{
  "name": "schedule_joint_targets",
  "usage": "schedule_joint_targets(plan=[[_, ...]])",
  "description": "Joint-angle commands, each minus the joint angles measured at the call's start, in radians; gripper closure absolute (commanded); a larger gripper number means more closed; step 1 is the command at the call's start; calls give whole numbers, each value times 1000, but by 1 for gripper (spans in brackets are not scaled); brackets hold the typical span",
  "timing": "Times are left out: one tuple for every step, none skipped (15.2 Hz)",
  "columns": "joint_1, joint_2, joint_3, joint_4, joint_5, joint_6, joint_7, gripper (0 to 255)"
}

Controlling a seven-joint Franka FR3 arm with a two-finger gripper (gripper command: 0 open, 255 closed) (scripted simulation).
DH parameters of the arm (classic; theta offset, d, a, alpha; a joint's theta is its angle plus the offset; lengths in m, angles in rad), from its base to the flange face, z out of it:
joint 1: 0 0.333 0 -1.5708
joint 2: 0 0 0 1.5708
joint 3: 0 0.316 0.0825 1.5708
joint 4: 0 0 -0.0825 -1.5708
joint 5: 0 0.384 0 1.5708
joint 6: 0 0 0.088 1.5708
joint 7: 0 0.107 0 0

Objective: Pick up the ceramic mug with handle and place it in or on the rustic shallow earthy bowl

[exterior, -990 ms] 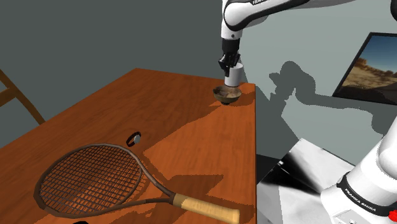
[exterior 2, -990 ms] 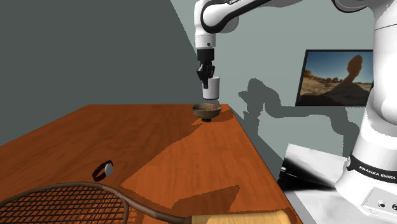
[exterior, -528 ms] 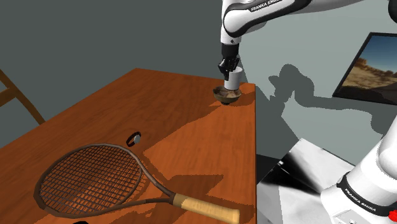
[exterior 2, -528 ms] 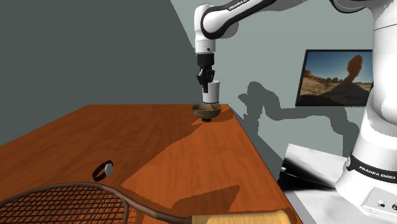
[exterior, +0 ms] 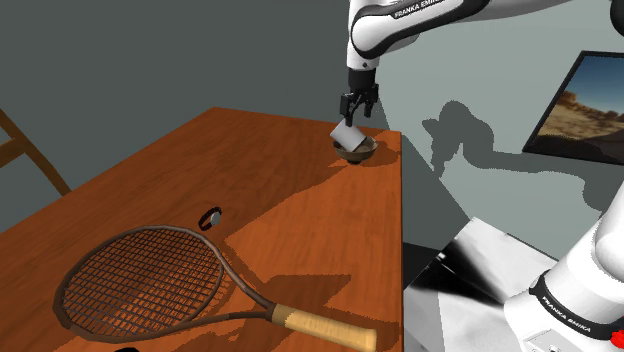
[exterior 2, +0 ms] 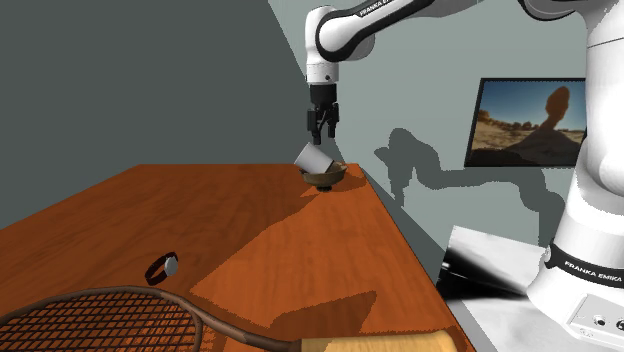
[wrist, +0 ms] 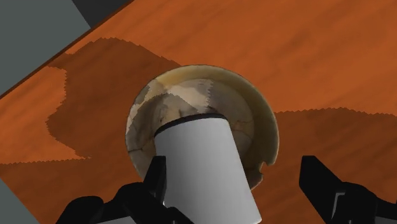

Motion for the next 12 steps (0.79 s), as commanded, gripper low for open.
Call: schedule_joint_targets(plan=[[0,0,0,0,0,0,0,0],[1,-6,1,26,2,-32,-1,0],[2,-11,2,53,3,-64,-2,0],[4,-14,3,82,4,-96,-3,0],[5,-16,4,106,5,-122,-4,0],[5,-16,4,106,5,-122,-4,0],[5,-16,4,106,5,-122,-4,0],[5,-16,4,106,5,-122,-4,0],[5,-16,4,106,5,-122,-4,0],[5,-16,4,106,5,-122,-4,0],[5,-16,4,106,5,-122,-4,0],[5,-16,4,106,5,-122,-4,0]])
